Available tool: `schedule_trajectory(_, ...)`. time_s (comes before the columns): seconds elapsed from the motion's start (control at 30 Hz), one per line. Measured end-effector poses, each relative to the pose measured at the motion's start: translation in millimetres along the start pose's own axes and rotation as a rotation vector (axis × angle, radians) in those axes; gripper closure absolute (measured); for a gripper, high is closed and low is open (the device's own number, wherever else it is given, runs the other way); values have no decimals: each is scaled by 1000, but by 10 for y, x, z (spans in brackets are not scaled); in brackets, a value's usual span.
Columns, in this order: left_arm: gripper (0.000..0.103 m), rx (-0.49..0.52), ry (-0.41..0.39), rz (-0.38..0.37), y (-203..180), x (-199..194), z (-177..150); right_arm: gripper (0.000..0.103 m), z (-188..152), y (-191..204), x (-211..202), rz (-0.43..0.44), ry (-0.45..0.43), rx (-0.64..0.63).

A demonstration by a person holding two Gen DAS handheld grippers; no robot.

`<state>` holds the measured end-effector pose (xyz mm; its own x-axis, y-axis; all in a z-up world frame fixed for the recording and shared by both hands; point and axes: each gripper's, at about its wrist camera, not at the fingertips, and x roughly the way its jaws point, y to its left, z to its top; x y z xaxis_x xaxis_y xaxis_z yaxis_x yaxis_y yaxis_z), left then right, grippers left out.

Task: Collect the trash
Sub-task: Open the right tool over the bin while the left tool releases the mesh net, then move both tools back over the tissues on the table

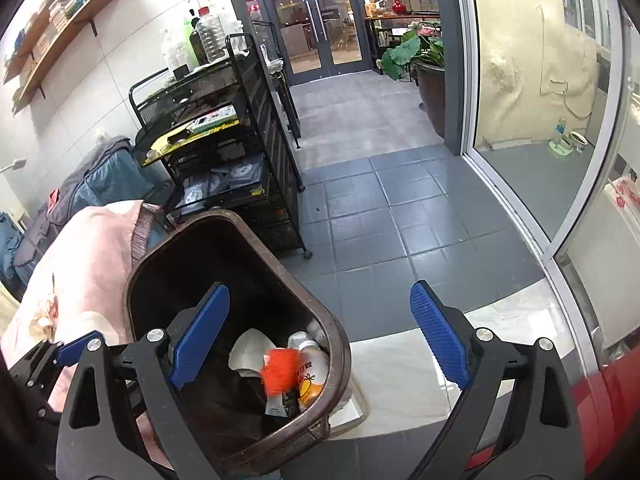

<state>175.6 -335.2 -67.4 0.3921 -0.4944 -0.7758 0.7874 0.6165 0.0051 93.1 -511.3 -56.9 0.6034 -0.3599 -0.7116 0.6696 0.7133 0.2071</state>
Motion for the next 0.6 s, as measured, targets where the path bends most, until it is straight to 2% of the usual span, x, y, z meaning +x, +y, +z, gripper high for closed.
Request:
schedule_trajectory(0.33, 9, -26, -170, 82, 128, -652, -129, 12, -5, 193, -82, 56, -28, -27)
schedule_trajectory(0.6, 8, -127, -233, 162, 489, -1003, -386, 9, -81, 663, -212, 169, -46, -115)
